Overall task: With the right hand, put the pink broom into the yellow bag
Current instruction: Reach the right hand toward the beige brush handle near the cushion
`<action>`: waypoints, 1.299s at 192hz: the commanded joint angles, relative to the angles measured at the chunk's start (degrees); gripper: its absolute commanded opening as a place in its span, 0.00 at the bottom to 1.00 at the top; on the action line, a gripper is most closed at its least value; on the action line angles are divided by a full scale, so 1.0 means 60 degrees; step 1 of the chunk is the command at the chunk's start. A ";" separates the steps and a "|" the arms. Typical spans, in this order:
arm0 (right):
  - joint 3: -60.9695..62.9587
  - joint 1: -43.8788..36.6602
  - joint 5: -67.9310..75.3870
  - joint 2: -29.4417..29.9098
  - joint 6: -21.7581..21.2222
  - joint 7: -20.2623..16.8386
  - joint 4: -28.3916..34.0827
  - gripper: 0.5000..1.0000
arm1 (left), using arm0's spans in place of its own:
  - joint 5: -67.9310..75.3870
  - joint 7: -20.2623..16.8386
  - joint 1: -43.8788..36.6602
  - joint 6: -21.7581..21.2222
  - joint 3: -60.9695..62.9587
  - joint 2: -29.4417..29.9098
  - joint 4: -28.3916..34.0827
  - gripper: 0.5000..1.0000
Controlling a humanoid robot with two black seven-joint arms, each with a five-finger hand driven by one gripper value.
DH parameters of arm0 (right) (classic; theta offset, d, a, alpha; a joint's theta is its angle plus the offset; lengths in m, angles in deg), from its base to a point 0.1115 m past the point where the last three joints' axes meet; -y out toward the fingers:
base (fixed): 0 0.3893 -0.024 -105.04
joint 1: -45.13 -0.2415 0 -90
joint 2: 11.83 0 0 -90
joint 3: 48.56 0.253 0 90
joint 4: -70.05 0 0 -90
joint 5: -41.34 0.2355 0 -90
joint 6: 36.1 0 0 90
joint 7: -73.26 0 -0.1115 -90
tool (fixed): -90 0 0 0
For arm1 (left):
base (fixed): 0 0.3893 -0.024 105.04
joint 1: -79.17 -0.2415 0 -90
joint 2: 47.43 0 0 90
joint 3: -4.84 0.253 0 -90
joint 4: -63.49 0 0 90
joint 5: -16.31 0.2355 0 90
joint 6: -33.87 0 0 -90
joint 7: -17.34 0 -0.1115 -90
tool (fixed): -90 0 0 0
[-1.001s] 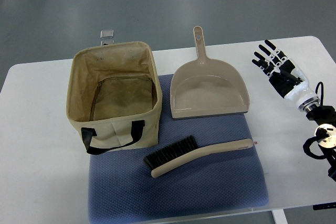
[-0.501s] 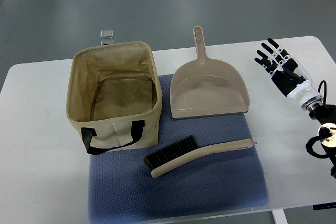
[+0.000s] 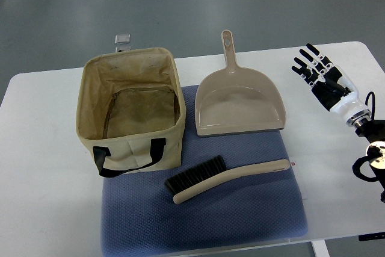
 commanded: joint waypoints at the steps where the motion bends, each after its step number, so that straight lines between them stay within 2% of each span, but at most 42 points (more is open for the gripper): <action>1: -0.0001 -0.0014 -0.0011 -0.0077 -0.0119 -0.0004 0.0014 0.86 | 0.0000 0.0000 0.0002 0.0002 -0.0002 0.0000 0.0000 1.00; 20: -0.0030 -0.0014 -0.0026 -0.0224 -0.0327 -0.0004 0.0043 0.86 | 0.0000 0.0000 0.0002 0.0002 -0.0002 0.0000 0.0000 1.00; 83: -0.0396 -0.0028 -0.0494 -0.1029 -0.0327 0.0011 0.0571 0.86 | 0.0000 0.0000 0.0002 0.0002 -0.0002 0.0000 0.0000 1.00; 125: -0.1261 -0.0189 -0.1959 -0.1982 -0.0327 0.0553 0.1772 0.86 | 0.0000 0.0000 0.0002 0.0002 0.0013 0.0000 0.0000 1.00; 174: -0.2051 -0.0189 -0.4888 -0.3168 -0.0327 0.1315 0.3851 0.86 | 0.0000 0.0000 0.0002 0.0002 -0.0002 0.0000 0.0000 1.00; 201: -0.2535 -0.0175 -0.6383 -0.3534 -0.0327 0.1461 0.4804 0.85 | 0.0000 0.0000 0.0002 0.0002 -0.0002 0.0000 0.0000 1.00; 249: -0.4410 -0.0204 -0.8712 -0.4399 0.2196 0.1740 0.6386 0.85 | 0.0000 0.0000 0.0002 0.0002 -0.0002 0.0000 0.0000 1.00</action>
